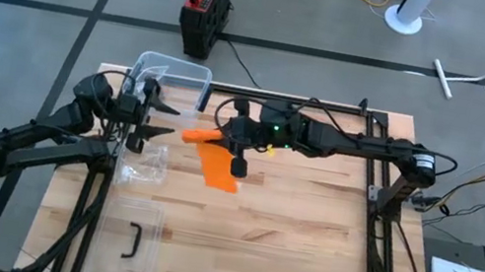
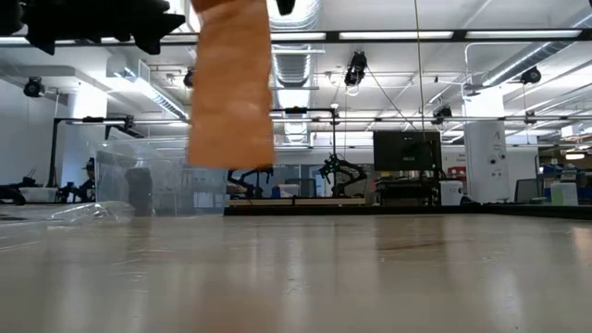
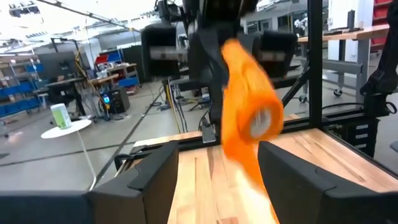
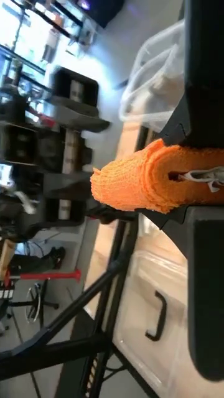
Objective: Roll bandage
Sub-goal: Roll the orange bandage
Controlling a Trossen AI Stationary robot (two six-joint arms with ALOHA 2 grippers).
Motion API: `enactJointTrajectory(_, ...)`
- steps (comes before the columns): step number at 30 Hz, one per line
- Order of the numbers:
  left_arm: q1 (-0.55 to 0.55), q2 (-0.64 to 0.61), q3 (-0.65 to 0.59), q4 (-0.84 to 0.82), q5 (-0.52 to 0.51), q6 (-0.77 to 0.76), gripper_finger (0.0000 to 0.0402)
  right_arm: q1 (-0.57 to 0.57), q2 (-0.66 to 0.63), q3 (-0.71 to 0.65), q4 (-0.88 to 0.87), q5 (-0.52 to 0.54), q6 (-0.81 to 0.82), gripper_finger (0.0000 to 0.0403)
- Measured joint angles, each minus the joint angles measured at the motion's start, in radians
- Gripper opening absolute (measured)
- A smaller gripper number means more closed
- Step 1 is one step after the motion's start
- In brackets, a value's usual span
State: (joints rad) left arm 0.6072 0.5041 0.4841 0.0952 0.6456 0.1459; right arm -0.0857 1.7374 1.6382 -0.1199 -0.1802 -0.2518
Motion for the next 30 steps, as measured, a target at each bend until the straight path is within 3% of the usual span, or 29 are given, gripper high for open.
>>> enactJointTrajectory(18, 0.000, 0.051, 0.001, 0.087, -0.008, -0.065, 0.0166, 0.002, 0.001, -0.040, 0.014, 0.052, 0.040, 0.0048)
enactJointTrajectory(30, -0.050, 0.073, -0.025, 0.116, 0.027, -0.077, 0.0122, -0.005, 0.001, -0.040, -0.021, 0.053, -0.033, 0.0048)
